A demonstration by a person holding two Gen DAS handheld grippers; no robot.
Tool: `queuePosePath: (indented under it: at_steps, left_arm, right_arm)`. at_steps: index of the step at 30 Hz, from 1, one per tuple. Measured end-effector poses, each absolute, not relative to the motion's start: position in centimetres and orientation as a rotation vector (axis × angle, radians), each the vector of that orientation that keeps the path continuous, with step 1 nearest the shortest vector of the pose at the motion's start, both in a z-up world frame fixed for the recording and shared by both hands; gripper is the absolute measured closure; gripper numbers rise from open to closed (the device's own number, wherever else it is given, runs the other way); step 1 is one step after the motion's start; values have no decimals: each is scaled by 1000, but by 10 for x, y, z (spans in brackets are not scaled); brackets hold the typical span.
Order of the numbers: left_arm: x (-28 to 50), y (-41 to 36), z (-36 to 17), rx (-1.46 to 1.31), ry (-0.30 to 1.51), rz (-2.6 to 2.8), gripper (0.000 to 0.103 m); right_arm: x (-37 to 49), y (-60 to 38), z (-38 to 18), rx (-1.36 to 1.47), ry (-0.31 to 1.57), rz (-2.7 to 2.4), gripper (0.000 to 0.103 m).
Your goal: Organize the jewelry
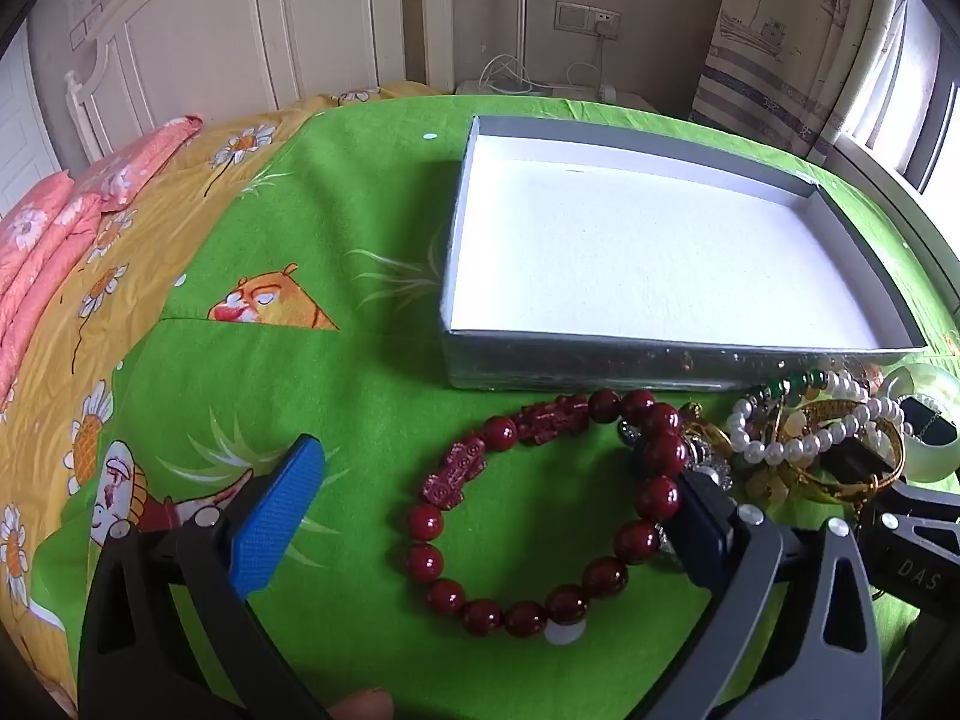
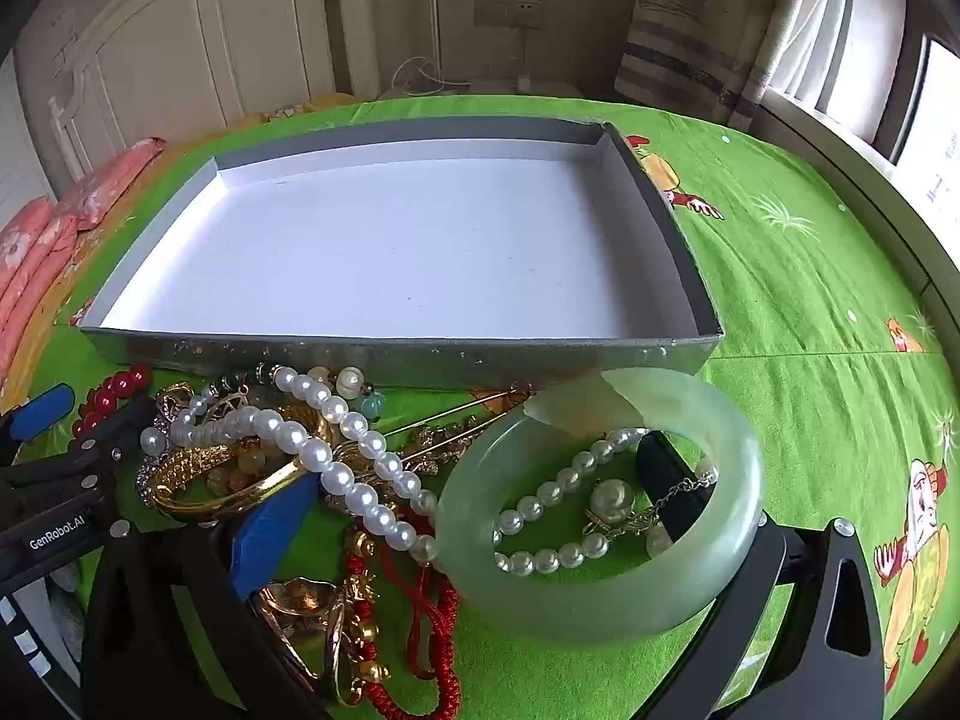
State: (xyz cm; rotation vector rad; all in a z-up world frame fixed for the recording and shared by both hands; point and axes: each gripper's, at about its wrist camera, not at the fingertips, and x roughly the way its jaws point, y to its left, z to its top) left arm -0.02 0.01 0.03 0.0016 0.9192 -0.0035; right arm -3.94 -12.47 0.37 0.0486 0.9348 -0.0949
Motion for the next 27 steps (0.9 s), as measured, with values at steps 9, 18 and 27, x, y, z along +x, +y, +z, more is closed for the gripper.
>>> queuePosePath:
  at_steps: [9, 18, 27]
  left_arm:
    - [0, 0, 0, 4, 926, -2, 2]
    - [0, 0, 0, 4, 925, -1, 2]
    - [0, 0, 0, 4, 925, -1, 2]
  right_arm:
    - [-39, -125, 4, 52, 937, -93, 4]
    - [-39, -125, 4, 52, 937, -93, 4]
    - [-39, -125, 4, 52, 937, -93, 4]
